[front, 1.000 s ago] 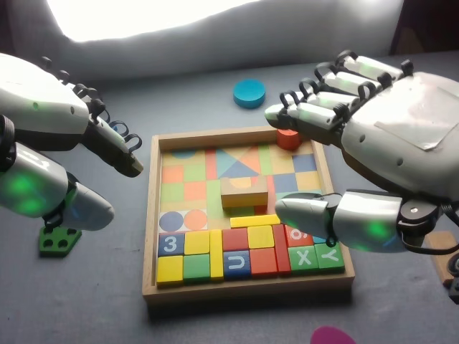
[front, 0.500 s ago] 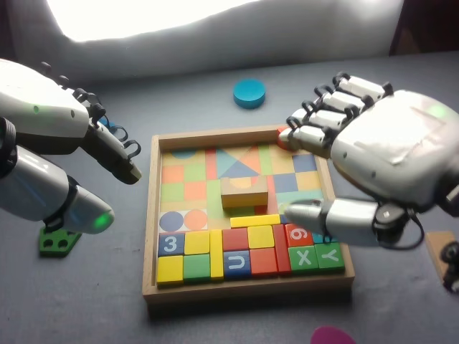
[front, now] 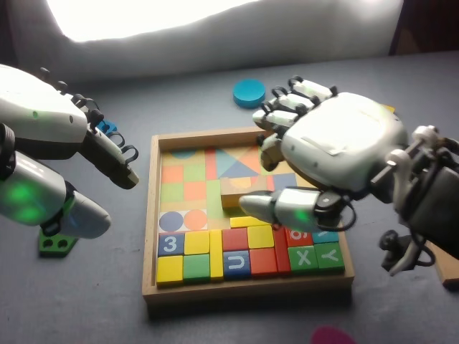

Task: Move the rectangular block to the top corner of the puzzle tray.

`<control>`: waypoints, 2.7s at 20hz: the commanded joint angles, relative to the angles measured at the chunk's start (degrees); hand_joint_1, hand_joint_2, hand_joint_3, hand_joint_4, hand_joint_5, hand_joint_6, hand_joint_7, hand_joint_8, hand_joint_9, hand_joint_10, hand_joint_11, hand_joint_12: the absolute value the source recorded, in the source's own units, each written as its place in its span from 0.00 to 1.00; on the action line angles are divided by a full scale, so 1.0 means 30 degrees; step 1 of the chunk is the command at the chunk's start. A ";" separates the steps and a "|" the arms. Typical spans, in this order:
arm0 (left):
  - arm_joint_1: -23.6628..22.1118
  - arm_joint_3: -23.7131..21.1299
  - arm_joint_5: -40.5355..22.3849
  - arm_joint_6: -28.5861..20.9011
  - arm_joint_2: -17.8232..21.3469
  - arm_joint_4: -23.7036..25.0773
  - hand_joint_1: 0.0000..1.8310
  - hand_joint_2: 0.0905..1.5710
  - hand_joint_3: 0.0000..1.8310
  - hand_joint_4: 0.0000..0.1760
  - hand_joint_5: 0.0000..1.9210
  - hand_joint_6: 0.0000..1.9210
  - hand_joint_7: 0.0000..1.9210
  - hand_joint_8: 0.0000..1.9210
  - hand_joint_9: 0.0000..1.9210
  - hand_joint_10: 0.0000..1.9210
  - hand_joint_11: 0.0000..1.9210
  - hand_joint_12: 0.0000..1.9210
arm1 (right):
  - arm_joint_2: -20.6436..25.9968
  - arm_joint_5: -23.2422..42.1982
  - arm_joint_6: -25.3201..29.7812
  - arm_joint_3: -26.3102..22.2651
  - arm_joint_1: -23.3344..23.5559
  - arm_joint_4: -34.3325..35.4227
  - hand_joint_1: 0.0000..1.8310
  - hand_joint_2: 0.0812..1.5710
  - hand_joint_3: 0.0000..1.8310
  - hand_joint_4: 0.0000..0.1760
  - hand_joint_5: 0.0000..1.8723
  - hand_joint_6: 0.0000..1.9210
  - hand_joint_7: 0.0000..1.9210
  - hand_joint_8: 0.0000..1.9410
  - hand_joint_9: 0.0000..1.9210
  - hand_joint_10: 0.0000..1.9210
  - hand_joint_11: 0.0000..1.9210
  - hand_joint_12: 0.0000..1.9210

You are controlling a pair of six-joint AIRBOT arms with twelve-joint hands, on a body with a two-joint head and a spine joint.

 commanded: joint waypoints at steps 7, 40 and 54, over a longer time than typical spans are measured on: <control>-0.0155 -0.0083 0.1441 -0.0096 0.0113 0.0191 0.08 0.82 0.00 0.13 0.21 0.00 0.21 0.00 0.21 0.00 0.05 0.42 | -0.2198 0.0624 -0.0192 0.2237 0.0839 -0.0966 0.03 0.75 0.00 0.00 0.46 0.17 0.14 0.00 0.06 0.17 0.00 0.45; -0.0165 -0.0113 0.1445 -0.0377 0.0113 0.0191 0.09 0.82 0.00 0.12 0.22 0.00 0.21 0.00 0.21 0.00 0.06 0.40 | -0.1262 -0.1177 0.1644 0.2674 -0.1158 -0.0999 0.03 0.75 0.00 0.00 0.45 0.16 0.15 0.00 0.06 0.11 0.00 0.30; -0.0168 -0.0142 0.1523 -0.0448 0.0113 0.0191 0.11 0.81 0.00 0.12 0.22 0.00 0.21 0.00 0.21 0.00 0.06 0.41 | -0.0277 -0.1941 0.3120 0.3669 -0.1158 -0.3157 0.03 0.75 0.00 0.00 0.46 0.15 0.16 0.00 0.09 0.09 0.00 0.46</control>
